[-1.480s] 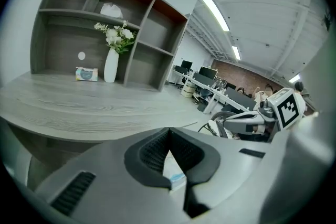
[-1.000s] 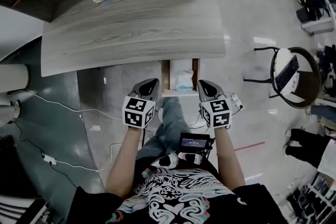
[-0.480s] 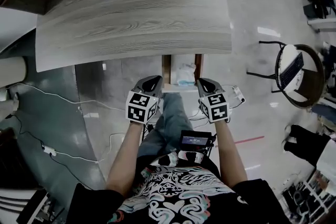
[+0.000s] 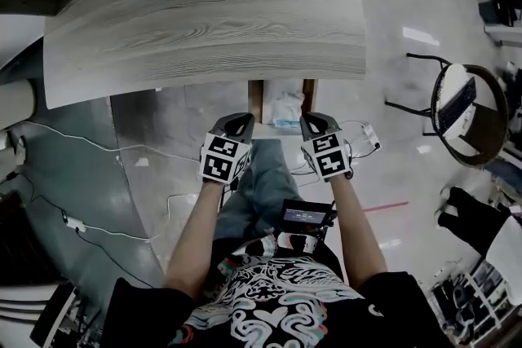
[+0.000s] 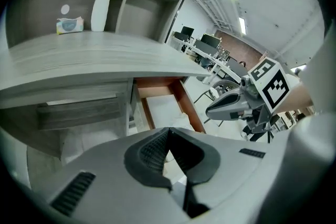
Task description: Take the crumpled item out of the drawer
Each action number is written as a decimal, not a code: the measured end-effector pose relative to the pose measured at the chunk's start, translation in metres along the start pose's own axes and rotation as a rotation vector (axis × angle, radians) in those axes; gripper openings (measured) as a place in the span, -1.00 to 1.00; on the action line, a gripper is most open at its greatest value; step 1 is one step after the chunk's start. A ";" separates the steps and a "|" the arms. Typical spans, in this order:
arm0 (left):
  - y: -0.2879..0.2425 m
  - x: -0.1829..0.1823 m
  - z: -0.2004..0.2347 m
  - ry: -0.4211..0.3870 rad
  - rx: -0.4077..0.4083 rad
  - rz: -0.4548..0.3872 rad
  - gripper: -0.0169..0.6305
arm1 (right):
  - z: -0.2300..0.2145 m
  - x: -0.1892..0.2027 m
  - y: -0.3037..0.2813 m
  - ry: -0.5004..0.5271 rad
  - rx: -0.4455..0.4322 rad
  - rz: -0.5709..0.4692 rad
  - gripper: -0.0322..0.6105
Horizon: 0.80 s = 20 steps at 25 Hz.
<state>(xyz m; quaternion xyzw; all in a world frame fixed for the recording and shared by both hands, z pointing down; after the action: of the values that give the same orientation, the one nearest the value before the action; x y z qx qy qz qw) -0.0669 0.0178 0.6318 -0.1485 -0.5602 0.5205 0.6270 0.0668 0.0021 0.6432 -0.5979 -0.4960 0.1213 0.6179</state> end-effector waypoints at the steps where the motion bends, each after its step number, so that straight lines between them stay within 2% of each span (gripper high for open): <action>1: -0.003 0.002 0.001 0.003 0.002 0.010 -0.94 | -0.001 0.002 -0.004 0.004 -0.007 0.013 -0.87; 11: -0.032 0.021 0.001 -0.031 0.024 0.115 -0.94 | -0.002 0.012 -0.037 0.043 -0.061 0.106 -0.82; 20: -0.051 0.030 -0.003 -0.068 0.049 0.170 -0.94 | 0.004 0.025 -0.068 0.112 -0.095 0.200 -0.75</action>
<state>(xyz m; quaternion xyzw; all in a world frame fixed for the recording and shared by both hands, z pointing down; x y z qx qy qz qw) -0.0446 0.0225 0.6863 -0.1624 -0.5536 0.5900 0.5648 0.0450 0.0057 0.7125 -0.6788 -0.4035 0.1252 0.6006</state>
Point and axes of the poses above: the fingertips, and each gripper's own axes: y backward along the fingers, z to its left, x out of its underside, the point moved 1 cm from there along y, backward along the fingers, and after that the axes turned 2 degrees about -y, right-handed, at the moved point
